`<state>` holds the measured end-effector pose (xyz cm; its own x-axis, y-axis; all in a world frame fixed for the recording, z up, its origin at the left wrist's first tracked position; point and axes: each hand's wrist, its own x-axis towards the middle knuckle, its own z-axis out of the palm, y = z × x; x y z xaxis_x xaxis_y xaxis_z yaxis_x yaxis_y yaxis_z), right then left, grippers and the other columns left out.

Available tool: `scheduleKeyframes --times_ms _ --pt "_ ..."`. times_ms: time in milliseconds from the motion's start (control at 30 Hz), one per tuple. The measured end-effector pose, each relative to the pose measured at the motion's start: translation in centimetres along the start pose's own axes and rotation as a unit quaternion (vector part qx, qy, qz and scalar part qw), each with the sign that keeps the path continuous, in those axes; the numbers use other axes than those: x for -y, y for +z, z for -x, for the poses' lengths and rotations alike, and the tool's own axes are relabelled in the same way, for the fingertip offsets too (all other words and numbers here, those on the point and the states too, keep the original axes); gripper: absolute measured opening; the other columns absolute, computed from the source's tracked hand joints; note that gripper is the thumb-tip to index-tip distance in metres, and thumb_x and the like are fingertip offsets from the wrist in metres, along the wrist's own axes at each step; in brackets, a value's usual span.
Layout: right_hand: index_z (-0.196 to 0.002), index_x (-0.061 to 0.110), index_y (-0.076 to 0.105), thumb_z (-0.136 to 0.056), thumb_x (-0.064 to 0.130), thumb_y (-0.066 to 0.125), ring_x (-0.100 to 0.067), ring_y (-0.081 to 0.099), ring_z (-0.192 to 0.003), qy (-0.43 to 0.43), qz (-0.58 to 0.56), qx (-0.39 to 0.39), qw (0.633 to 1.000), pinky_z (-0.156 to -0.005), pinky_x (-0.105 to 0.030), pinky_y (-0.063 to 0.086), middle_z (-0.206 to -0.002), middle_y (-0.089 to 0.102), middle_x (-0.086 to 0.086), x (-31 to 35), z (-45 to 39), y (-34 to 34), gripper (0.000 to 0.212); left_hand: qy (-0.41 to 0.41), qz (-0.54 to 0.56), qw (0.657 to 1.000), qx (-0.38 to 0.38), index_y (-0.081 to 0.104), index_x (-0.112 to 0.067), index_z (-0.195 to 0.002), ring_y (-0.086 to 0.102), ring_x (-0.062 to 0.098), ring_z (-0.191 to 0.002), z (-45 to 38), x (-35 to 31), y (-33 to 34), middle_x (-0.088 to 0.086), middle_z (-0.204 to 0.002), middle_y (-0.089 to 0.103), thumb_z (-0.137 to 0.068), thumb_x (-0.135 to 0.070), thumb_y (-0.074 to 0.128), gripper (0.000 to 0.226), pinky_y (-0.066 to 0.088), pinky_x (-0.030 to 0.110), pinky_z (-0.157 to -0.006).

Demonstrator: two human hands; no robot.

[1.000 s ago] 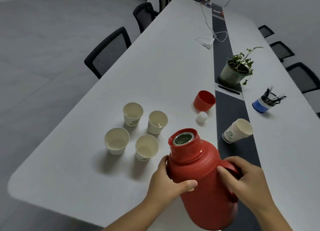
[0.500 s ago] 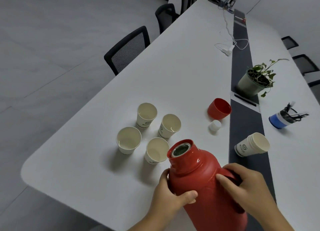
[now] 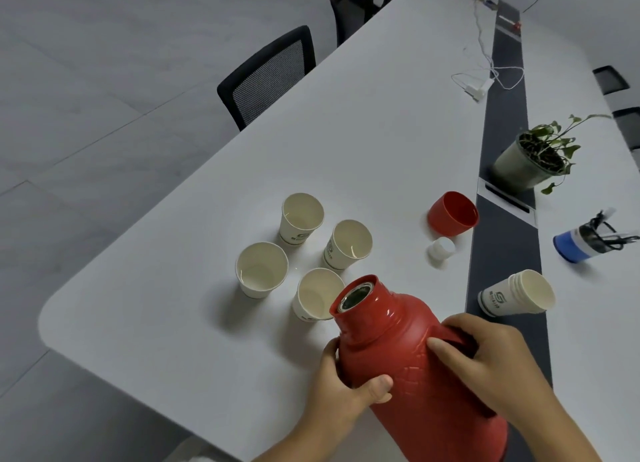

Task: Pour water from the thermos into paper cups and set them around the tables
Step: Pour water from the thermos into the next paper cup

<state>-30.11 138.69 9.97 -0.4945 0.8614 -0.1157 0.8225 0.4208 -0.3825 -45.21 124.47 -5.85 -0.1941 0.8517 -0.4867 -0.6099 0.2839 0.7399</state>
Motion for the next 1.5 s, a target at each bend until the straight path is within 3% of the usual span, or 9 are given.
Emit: scheduleKeyframes --times_ms 267,567,767,1500 --pt "-0.093 0.043 0.074 -0.086 0.033 0.091 0.003 0.069 -0.074 -0.008 0.026 0.019 0.999 -0.068 -0.03 0.057 -0.076 0.071 0.029 0.5 -0.7 -0.1 0.021 -0.006 0.056 0.998 0.014 0.045 -0.014 -0.147 0.075 0.034 -0.118 -0.4 0.8 -0.1 0.015 -0.139 0.065 -0.067 -0.019 0.105 0.1 0.067 0.057 -0.086" --pt "-0.089 0.042 0.074 -0.086 0.035 0.09 0.003 0.069 -0.072 -0.005 0.042 0.026 0.999 -0.066 -0.029 0.057 -0.072 0.07 0.028 1.2 -1.2 -0.1 0.019 0.002 0.088 0.996 0.019 0.047 -0.013 -0.146 0.075 0.032 -0.117 -0.6 1.1 -0.1 0.014 -0.136 0.068 -0.069 -0.021 0.102 0.095 0.066 0.053 -0.091" --pt "-0.085 0.041 0.073 -0.087 0.032 0.09 0.001 0.068 -0.069 -0.012 0.05 0.029 0.998 -0.063 -0.029 0.056 -0.069 0.069 0.026 1.6 -1.4 -0.2 0.02 -0.009 0.117 0.993 0.022 0.048 -0.012 -0.144 0.077 0.039 -0.112 -0.6 1.3 0.1 0.019 -0.136 0.066 -0.072 -0.014 0.101 0.09 0.066 0.059 -0.086" --pt "-0.092 0.043 0.073 -0.089 0.038 0.087 -0.001 0.07 -0.072 -0.01 0.055 0.038 0.998 -0.067 -0.027 0.057 -0.074 0.07 0.025 1.0 -1.5 0.2 0.016 -0.002 0.112 0.994 0.005 0.049 -0.009 -0.142 0.077 0.042 -0.108 -0.8 1.8 0.2 0.02 -0.131 0.068 -0.072 -0.015 0.1 0.086 0.066 0.061 -0.084"
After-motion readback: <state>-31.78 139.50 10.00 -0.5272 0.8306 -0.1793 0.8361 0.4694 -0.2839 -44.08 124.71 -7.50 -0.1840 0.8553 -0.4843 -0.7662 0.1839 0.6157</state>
